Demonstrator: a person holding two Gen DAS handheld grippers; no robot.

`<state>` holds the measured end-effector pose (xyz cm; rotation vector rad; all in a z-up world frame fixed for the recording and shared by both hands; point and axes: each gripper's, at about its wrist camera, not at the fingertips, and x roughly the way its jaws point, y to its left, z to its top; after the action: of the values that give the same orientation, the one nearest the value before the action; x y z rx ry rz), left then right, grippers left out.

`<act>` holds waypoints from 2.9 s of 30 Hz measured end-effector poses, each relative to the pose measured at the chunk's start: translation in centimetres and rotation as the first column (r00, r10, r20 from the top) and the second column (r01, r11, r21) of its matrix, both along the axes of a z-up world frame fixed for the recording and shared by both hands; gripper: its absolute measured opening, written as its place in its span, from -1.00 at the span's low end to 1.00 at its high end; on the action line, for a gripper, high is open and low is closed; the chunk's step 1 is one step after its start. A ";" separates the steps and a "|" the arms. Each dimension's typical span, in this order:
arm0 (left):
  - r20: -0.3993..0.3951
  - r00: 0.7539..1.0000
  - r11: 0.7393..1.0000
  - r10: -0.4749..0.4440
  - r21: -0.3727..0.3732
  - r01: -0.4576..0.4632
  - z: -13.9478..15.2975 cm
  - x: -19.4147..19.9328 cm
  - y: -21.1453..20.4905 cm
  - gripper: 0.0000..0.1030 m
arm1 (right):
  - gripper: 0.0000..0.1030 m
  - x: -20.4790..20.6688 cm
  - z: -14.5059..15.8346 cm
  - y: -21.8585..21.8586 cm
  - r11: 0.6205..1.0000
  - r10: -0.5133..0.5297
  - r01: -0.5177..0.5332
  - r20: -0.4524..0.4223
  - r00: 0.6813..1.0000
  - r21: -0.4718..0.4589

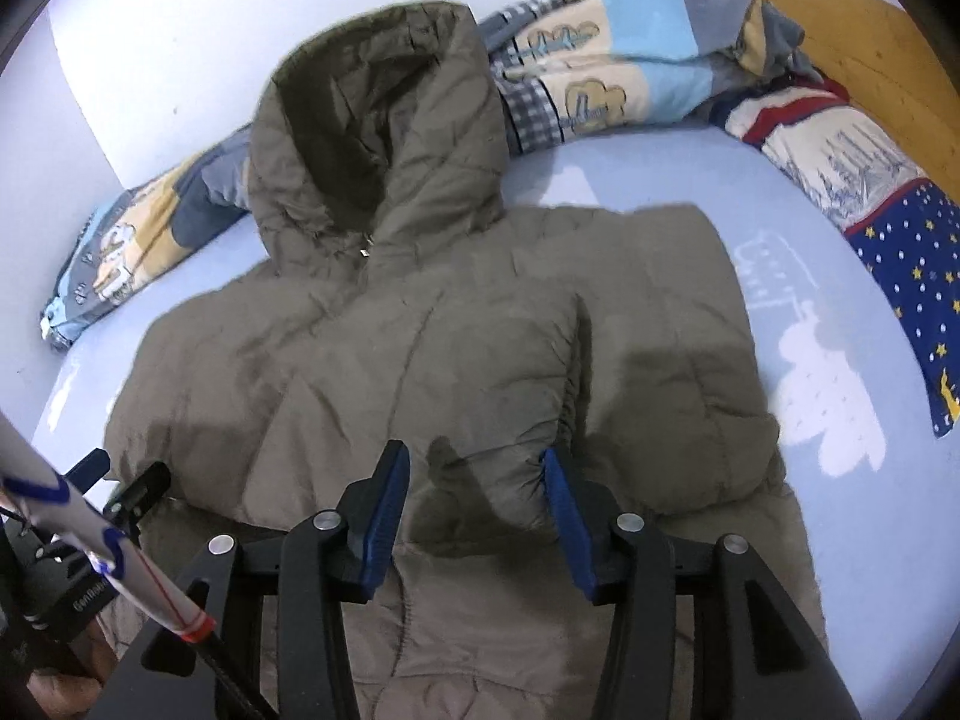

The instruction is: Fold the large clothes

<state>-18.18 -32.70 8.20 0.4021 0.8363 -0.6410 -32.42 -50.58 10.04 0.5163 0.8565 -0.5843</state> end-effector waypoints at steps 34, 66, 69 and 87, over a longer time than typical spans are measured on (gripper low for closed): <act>-0.105 0.993 0.997 0.062 0.045 -0.057 0.3 -8.4 8.2 0.54 | 0.07 -3.9 1.5 6.4 0.986 0.137 -0.128 -0.080 0.987 0.109; -0.403 0.897 0.961 0.184 -0.117 -0.250 -1.9 -11.0 29.5 -0.11 | -0.17 -31.3 -5.2 4.7 0.893 -0.186 0.185 -0.039 0.982 0.410; -0.379 0.910 0.966 0.168 -0.120 -0.229 -1.4 -12.3 29.1 -0.24 | -0.56 -31.4 -4.6 5.1 0.917 -0.152 0.151 -0.029 0.988 0.370; -0.158 0.963 0.959 0.217 -0.147 -0.241 3.6 -14.8 30.7 -0.23 | -0.26 -32.6 -1.4 4.8 0.943 -0.260 0.265 -0.051 0.964 0.203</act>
<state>-33.00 -1.95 11.81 0.1067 0.9409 -0.5211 -65.07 -45.76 8.60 0.8253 0.8823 -0.7500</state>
